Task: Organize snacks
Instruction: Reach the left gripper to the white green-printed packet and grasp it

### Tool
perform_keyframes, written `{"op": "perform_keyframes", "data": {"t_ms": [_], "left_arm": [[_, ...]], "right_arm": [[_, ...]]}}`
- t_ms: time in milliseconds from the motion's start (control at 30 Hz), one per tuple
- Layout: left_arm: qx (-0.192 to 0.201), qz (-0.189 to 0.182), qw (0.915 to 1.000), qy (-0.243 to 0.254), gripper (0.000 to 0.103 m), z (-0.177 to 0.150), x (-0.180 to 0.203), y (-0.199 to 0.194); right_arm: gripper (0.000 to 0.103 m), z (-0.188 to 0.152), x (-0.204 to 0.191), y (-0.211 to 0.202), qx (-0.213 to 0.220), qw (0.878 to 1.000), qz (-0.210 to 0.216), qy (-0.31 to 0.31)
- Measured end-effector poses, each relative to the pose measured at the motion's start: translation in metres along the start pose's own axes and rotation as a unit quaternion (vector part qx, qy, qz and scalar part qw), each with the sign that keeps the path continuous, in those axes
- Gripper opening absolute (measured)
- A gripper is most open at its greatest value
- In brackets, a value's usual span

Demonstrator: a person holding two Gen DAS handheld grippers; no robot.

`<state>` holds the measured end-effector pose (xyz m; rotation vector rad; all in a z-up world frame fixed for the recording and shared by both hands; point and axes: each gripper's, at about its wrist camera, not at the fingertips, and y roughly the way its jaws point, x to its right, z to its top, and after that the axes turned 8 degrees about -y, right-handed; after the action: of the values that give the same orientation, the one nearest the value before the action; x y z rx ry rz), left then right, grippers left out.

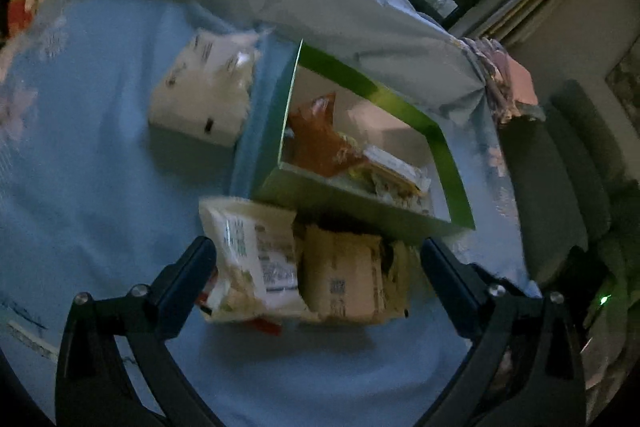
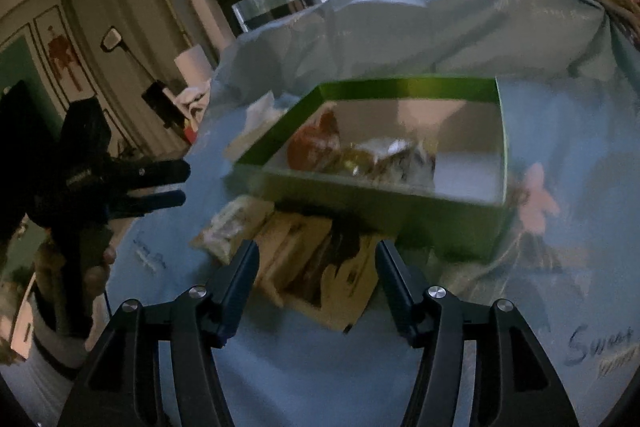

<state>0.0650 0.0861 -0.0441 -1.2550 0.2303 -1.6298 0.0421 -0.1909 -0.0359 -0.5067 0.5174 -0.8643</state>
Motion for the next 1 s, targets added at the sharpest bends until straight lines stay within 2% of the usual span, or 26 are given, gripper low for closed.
{"op": "perform_keyframes", "data": {"t_ms": [67, 200, 400, 667, 800, 1000], "left_arm": [[-0.018, 0.005, 0.9996, -0.020, 0.102, -0.001, -0.013, 0.005], [-0.015, 0.020, 0.9981, -0.055, 0.102, 0.001, -0.037, 0.001], [-0.024, 0.018, 0.9969, -0.072, 0.102, -0.002, -0.054, -0.001], [-0.029, 0.011, 0.9969, -0.073, 0.102, -0.003, -0.055, -0.004], [-0.028, 0.013, 0.9964, -0.079, 0.101, -0.004, -0.060, -0.006], [-0.039, -0.011, 0.9961, -0.078, 0.095, -0.003, -0.058, -0.004]], "right_arm": [[0.061, -0.009, -0.005, 0.003, -0.007, 1.000, 0.004, 0.005], [0.061, -0.011, -0.019, 0.017, -0.018, 0.999, 0.027, 0.004], [0.061, 0.001, -0.050, 0.037, -0.018, 0.998, 0.055, -0.018], [0.061, 0.006, -0.099, 0.058, -0.036, 0.991, 0.053, -0.120], [0.061, 0.012, -0.110, 0.070, -0.041, 0.987, 0.054, -0.145], [0.061, 0.014, -0.124, 0.096, -0.064, 0.980, 0.036, -0.185]]}}
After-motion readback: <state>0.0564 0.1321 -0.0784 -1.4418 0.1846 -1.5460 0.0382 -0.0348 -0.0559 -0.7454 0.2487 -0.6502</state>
